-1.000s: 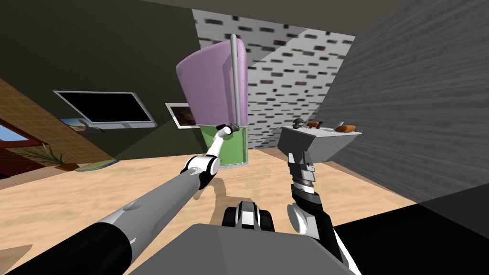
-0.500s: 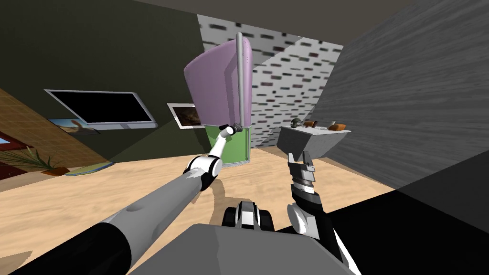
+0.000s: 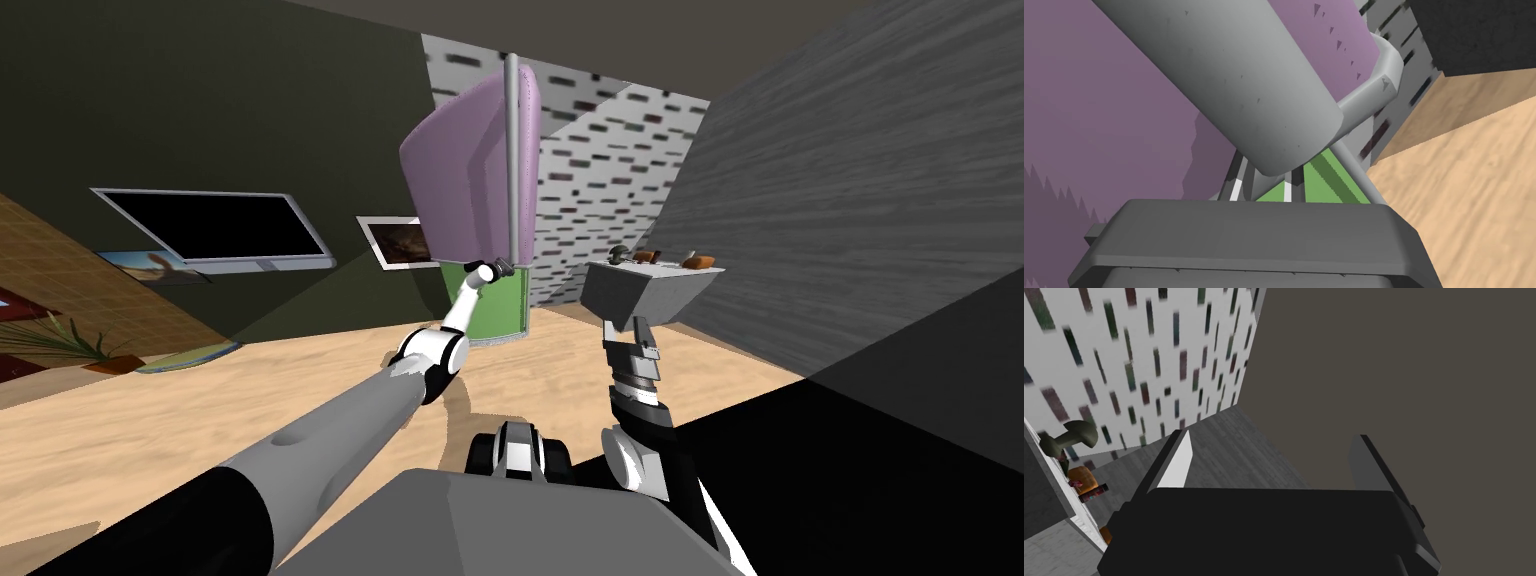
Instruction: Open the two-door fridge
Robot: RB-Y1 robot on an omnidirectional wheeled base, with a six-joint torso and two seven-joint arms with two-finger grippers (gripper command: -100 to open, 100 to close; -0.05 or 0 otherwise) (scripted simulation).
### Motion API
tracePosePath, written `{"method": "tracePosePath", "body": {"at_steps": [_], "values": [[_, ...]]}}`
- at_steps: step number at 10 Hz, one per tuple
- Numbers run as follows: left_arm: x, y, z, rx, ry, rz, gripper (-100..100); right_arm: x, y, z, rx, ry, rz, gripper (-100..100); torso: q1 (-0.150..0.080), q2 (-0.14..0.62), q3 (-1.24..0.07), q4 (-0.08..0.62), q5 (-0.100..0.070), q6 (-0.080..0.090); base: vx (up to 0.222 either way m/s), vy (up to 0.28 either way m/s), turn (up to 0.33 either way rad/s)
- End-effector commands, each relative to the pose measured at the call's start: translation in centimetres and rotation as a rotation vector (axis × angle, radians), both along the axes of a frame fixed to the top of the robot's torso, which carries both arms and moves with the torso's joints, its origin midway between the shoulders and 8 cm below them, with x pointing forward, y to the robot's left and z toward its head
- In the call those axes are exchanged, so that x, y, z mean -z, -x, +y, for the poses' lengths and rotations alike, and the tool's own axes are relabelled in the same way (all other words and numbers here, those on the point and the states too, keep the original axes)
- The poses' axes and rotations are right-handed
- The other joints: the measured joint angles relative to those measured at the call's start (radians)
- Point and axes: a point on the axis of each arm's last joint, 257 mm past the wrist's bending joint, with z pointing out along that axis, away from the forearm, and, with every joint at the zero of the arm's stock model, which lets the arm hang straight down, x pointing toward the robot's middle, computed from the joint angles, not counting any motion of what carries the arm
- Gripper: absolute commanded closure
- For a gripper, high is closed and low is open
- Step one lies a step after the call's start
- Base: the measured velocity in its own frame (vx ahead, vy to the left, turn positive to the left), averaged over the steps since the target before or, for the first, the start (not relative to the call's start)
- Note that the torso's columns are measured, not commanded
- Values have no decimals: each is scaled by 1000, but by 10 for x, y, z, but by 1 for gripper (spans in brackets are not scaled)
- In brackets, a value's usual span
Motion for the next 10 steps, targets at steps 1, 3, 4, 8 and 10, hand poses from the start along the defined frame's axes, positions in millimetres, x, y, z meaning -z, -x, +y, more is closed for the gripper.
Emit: {"method": "tracePosePath", "body": {"at_steps": [1,3,4,8,10], "values": [[-7,14,-34,68,2,-9,100,0,0,0,0,0,0,0,1,1,1,0,0,1,-166,276,-73],[-8,21,-50,101,3,-11,100,0,0,0,0,0,0,0,-3,2,1,0,-1,1,-190,242,-43],[-10,28,-65,133,3,-14,100,0,0,0,0,0,0,0,-1,5,3,0,-1,3,-208,310,-62],[-1,34,-73,152,1,0,100,0,0,0,0,0,0,0,-4,1,1,1,-2,4,-73,186,-36],[-2,42,-86,184,1,0,100,0,0,0,0,0,0,0,2,3,2,-2,0,3,-67,227,-51]]}}
